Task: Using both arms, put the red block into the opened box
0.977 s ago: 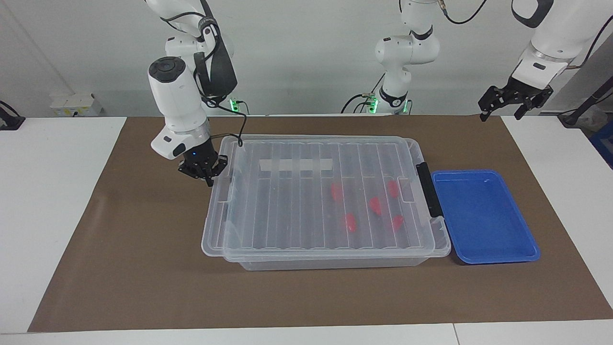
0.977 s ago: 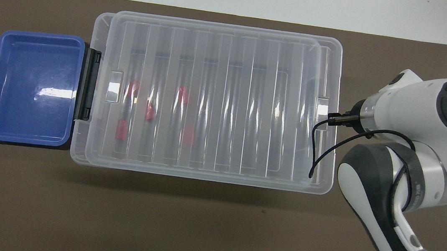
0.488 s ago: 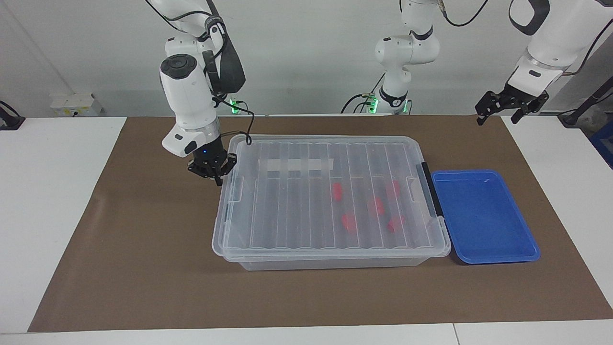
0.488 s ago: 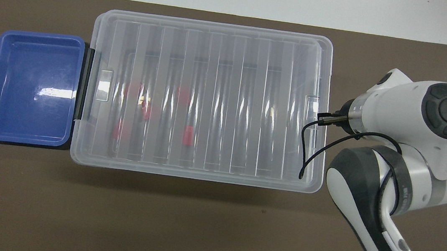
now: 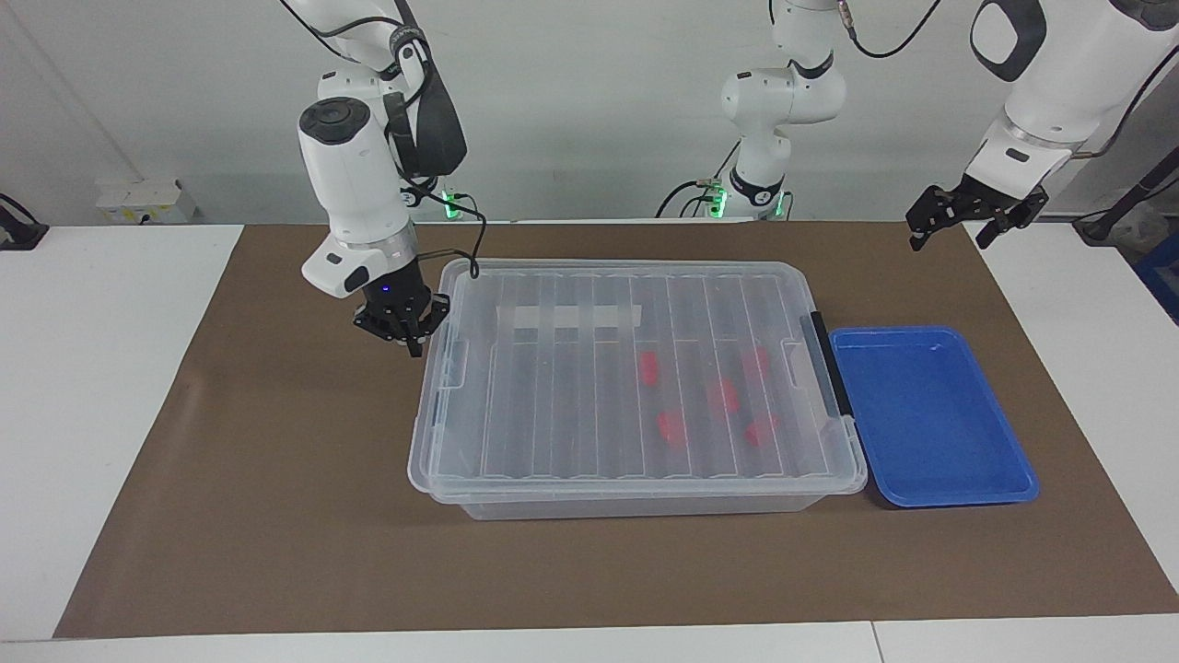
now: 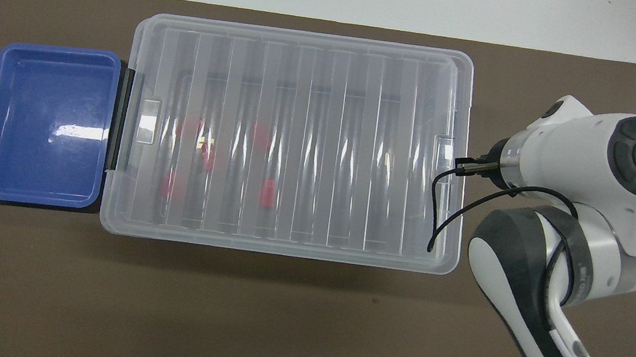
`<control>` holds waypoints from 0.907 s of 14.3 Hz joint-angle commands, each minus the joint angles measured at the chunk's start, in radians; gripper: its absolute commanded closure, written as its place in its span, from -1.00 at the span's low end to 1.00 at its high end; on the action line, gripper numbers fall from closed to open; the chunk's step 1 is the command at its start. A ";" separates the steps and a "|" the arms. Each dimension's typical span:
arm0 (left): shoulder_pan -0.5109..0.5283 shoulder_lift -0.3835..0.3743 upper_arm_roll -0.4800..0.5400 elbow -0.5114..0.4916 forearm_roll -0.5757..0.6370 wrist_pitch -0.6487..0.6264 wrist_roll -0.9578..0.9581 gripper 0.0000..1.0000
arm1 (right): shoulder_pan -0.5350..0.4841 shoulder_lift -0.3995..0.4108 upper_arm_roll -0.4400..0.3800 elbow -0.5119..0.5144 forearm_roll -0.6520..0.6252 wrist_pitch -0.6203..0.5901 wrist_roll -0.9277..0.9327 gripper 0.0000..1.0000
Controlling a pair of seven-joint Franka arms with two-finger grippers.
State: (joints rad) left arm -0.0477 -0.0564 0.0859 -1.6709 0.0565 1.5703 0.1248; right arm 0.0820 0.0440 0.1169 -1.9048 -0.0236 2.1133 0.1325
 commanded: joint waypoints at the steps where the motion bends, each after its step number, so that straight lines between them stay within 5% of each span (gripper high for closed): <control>1: -0.011 0.000 0.006 0.017 0.017 0.007 0.003 -1.00 | -0.060 -0.050 0.004 -0.002 0.025 -0.068 0.048 1.00; 2: -0.009 -0.006 0.005 0.016 0.017 0.008 0.003 -1.00 | -0.074 -0.065 0.004 -0.003 0.025 -0.090 0.071 0.79; 3: -0.009 -0.008 0.005 0.014 0.017 -0.003 0.003 -1.00 | -0.090 -0.078 0.004 -0.005 0.025 -0.113 0.082 -0.20; 5: -0.011 -0.008 0.005 0.014 0.017 -0.001 0.001 -1.00 | -0.111 -0.104 0.003 -0.002 0.025 -0.154 0.087 -0.84; 9: -0.011 -0.022 0.003 0.002 0.017 -0.003 0.001 -1.00 | -0.139 -0.153 -0.002 0.045 0.024 -0.263 0.084 -0.99; 13: -0.001 -0.022 0.005 0.002 0.017 -0.003 0.001 -1.00 | -0.143 -0.098 -0.002 0.252 0.018 -0.427 0.084 -1.00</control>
State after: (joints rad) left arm -0.0472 -0.0644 0.0870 -1.6612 0.0565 1.5726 0.1247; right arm -0.0470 -0.1046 0.1088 -1.7706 -0.0231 1.7664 0.2005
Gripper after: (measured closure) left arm 0.000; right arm 0.000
